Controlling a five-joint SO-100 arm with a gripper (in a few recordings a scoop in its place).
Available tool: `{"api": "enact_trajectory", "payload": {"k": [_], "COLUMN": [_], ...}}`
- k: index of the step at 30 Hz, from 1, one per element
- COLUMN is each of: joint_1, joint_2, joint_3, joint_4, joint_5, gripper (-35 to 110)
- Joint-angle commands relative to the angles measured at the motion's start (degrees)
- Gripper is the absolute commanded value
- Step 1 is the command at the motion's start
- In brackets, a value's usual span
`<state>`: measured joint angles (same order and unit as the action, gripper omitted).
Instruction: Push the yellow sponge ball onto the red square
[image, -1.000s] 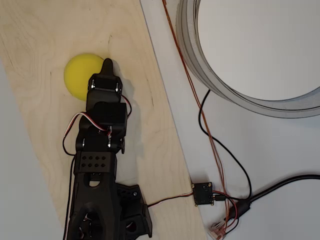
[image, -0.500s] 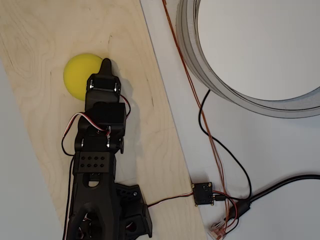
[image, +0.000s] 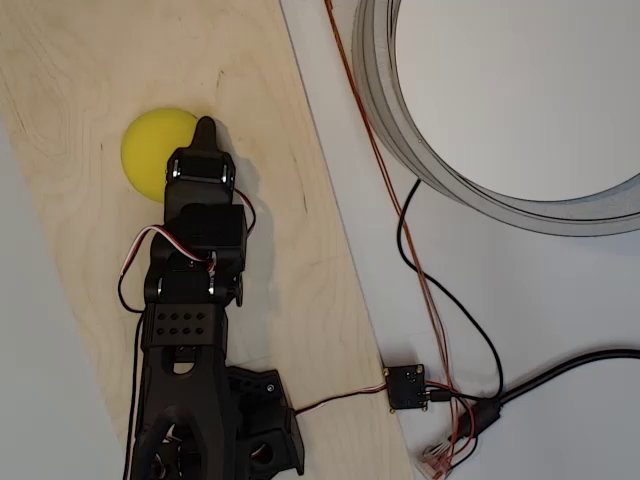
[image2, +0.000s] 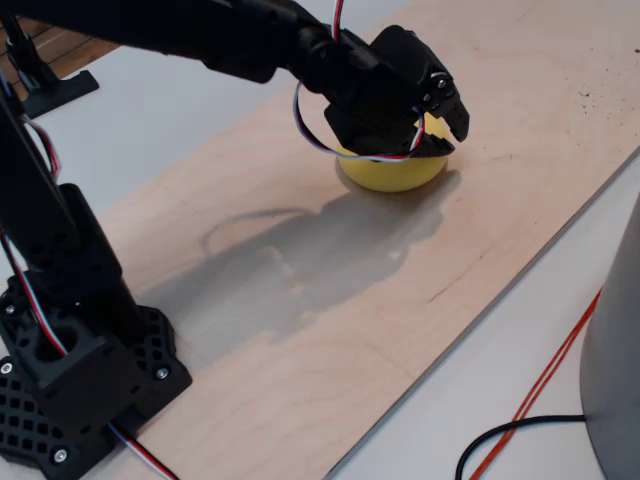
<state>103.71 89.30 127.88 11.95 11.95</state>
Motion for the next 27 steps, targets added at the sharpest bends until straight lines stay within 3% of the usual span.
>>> {"api": "enact_trajectory", "payload": {"k": [1,20,27], "joint_1": [0.2,-5.4,-6.2], "joint_2": [3.5,24.1,24.0], "joint_3": [-0.3,0.6,-0.4], "joint_4": [0.1,0.4,0.3], "joint_5": [-1.1,-9.1,-8.1], "gripper": [0,0,0]}}
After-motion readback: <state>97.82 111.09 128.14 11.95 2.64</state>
